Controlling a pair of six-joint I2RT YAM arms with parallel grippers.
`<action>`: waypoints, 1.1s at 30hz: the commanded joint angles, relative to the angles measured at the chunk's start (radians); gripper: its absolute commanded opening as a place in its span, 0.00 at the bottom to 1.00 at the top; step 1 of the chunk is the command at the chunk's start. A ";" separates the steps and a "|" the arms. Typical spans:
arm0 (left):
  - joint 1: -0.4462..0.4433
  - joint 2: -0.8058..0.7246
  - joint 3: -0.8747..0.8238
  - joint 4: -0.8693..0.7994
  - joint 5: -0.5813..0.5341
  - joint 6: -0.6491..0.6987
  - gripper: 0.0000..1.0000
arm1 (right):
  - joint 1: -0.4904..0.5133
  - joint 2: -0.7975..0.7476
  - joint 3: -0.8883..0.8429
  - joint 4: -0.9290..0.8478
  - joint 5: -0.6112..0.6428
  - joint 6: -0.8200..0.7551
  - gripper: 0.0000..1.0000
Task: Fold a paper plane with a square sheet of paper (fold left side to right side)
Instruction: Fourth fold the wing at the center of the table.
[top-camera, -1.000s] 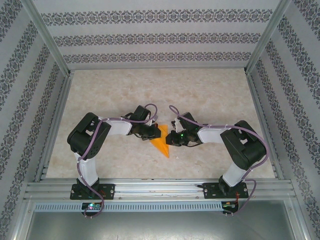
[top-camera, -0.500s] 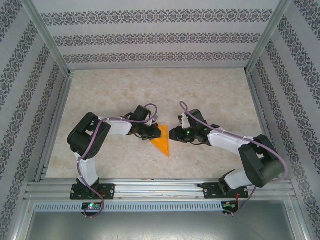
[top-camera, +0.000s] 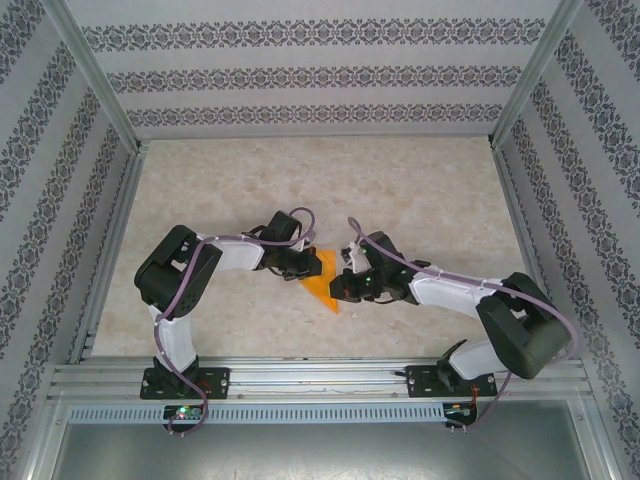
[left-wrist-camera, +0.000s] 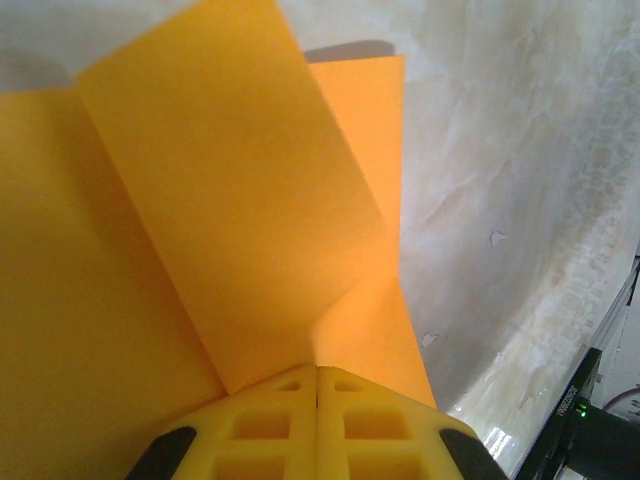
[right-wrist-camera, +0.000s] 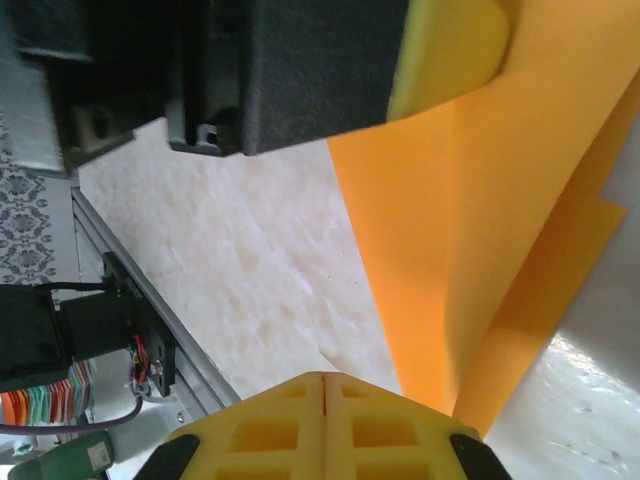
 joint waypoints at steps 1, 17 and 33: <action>-0.011 0.024 -0.015 -0.106 -0.104 0.015 0.00 | 0.015 0.045 -0.006 0.043 -0.012 0.021 0.00; -0.010 0.032 -0.005 -0.112 -0.106 0.015 0.00 | 0.046 0.103 -0.046 0.058 0.011 0.029 0.00; -0.010 0.035 -0.008 -0.115 -0.107 0.017 0.00 | 0.061 0.115 -0.067 0.062 0.021 0.031 0.00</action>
